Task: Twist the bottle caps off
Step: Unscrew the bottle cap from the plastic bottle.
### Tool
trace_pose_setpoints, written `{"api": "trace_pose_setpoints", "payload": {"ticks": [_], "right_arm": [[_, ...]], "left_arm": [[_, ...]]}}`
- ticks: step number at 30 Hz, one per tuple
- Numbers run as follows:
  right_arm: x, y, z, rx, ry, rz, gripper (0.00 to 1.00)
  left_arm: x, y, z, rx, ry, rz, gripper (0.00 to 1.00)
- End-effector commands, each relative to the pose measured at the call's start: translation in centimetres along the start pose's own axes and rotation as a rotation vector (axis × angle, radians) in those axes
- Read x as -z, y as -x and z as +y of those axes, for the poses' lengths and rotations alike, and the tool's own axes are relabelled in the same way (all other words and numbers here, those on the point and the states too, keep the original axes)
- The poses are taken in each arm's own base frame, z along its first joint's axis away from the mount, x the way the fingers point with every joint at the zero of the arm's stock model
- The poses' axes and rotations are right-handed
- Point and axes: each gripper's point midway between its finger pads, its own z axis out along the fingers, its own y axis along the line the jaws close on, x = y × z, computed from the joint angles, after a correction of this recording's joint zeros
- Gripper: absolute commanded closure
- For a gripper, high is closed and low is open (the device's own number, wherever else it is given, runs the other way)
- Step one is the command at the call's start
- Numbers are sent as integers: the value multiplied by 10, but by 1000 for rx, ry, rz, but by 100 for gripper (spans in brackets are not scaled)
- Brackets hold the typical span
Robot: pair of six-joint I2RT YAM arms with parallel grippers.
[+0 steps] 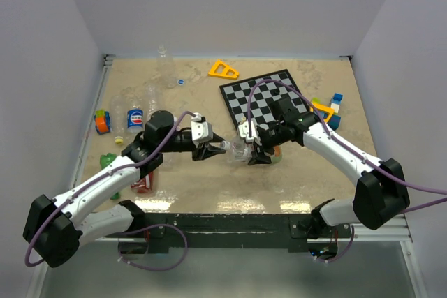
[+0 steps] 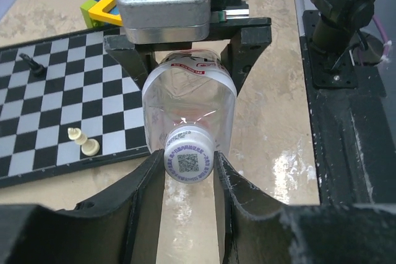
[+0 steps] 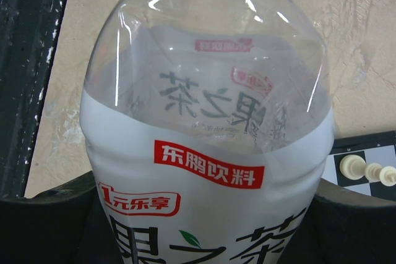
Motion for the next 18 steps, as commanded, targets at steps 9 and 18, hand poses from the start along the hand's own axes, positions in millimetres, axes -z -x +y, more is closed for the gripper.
{"api": "trace_pose_setpoints", "payload": {"ticks": [9, 18], "right_arm": [[0, 5, -6, 24, -9, -11, 91], [0, 5, -6, 20, -14, -9, 91]], "left_arm": [[14, 35, 28, 917, 378, -1, 100], [18, 47, 29, 806, 354, -38, 52]]}}
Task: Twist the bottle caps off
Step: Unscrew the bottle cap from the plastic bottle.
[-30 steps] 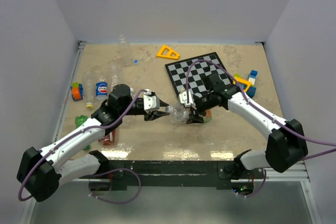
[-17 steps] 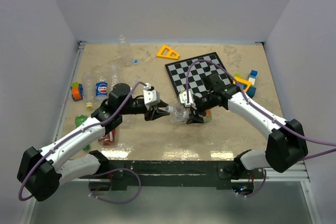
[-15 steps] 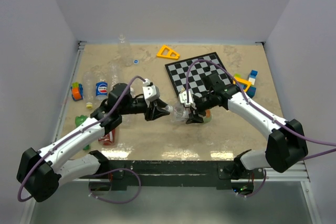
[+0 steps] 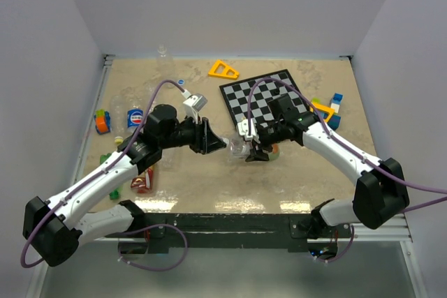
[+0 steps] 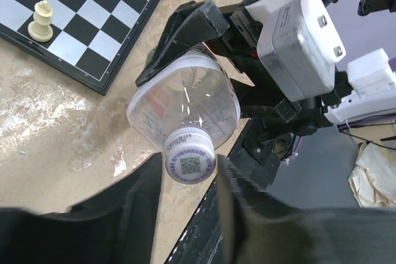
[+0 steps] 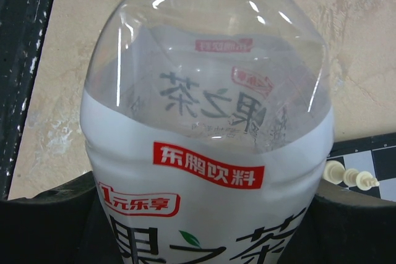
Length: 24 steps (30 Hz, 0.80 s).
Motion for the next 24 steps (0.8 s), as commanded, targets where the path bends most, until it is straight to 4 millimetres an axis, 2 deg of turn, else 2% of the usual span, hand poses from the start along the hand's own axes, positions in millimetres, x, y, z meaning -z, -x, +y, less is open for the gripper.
{"api": "trace_pose_setpoints", "payload": {"ticks": [1, 4, 12, 16, 19, 23, 24], "right_arm": [[1, -2, 5, -1, 20, 13, 91], [2, -2, 5, -1, 20, 13, 91], [3, 0, 6, 5, 19, 10, 91], [3, 0, 6, 7, 19, 9, 91], [2, 0, 6, 4, 22, 9, 91], [2, -1, 6, 6, 22, 10, 91], [2, -1, 6, 4, 22, 10, 91]], "left_arm": [[13, 39, -16, -54, -11, -123, 44], [20, 47, -18, -126, 2, -143, 34], [52, 69, -32, -384, 7, -276, 18], [71, 81, -32, -501, 54, -369, 0], [76, 80, -41, -628, 3, -399, 0], [71, 67, -47, -770, -70, -374, 0], [71, 70, -50, -806, -87, -394, 0]]}}
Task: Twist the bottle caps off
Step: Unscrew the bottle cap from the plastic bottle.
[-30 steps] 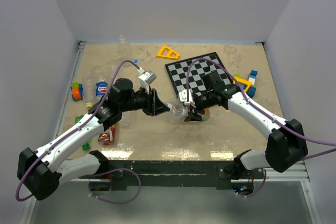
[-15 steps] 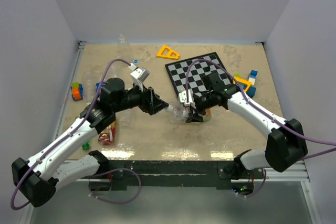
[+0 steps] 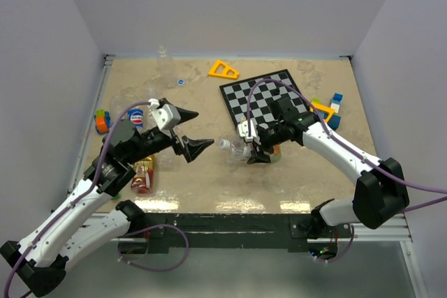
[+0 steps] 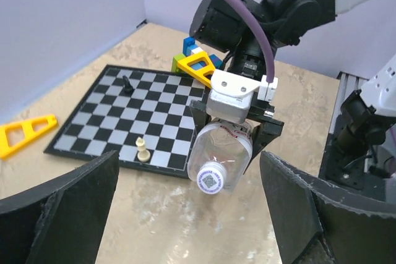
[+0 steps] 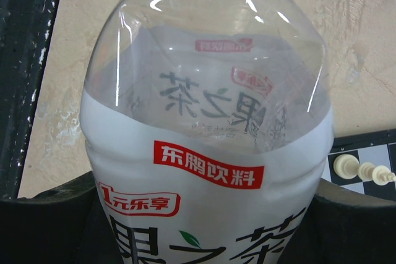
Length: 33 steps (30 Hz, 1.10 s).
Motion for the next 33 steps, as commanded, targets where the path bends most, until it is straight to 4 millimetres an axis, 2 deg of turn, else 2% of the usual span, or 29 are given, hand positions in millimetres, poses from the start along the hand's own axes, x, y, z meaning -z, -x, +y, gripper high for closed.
{"api": "trace_pose_setpoints", "payload": {"ticks": [1, 9, 13, 19, 26, 30, 33], "right_arm": [[1, 5, -1, 23, -1, -13, 91], [1, 5, -1, 22, 0, -13, 91], [1, 4, -1, 18, 3, -12, 91], [1, 5, -1, 21, 1, -13, 91], [2, 6, -1, 25, 1, -15, 91], [2, 6, 0, 25, 3, -16, 91], [2, 7, 0, 27, 1, -17, 91]], "left_arm": [[-7, 0, -8, -208, -107, -54, 1], [-17, -17, -13, -282, -190, -58, 1], [-23, -34, -18, -324, -260, -28, 2], [-38, -47, -20, -340, -325, -6, 9], [-51, -66, -9, -318, -323, 89, 24], [-54, -74, -5, -310, -312, 108, 31], [-54, -75, -7, -304, -322, 107, 40]]}}
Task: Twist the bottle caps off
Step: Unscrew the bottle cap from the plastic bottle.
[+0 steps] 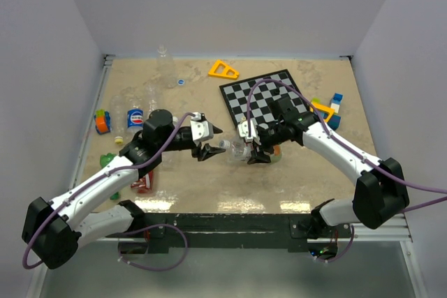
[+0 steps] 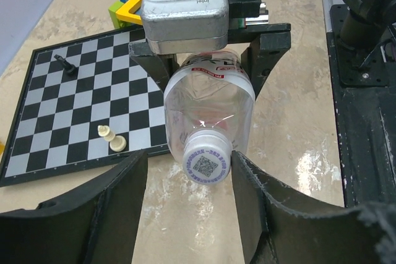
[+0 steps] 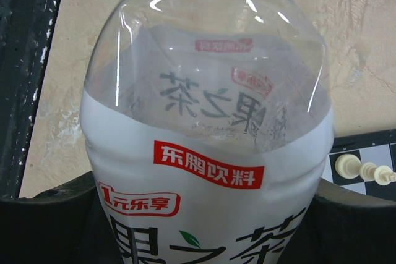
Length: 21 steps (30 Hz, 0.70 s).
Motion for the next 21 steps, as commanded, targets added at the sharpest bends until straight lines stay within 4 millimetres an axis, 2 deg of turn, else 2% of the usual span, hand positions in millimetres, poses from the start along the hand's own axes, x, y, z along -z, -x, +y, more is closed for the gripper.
{"api": "trace_pose_setpoints", "payload": {"ticks": [1, 5, 12, 14, 15, 16, 18, 21], "right_arm": [[2, 7, -1, 27, -2, -19, 91], [2, 7, -1, 27, -2, -19, 91], [2, 7, -1, 26, -2, -19, 91], [2, 7, -1, 26, -3, -17, 91], [2, 7, -1, 27, -4, -18, 91], [2, 7, -1, 26, -3, -17, 91], [2, 7, -1, 27, -4, -16, 91], [3, 7, -2, 27, -9, -14, 91]], "left_arm": [[0, 27, 7, -71, -1, -62, 44], [-2, 26, 2, -67, -31, -65, 60], [-8, 20, -3, -23, -87, -44, 64], [-10, 20, -5, -1, -98, -45, 72], [-11, 20, -5, 25, -100, -43, 82], [-12, 20, -3, 58, -92, -40, 100], [-15, 24, 5, 197, -40, -25, 100], [-17, 20, 14, 545, 77, 26, 100]]}}
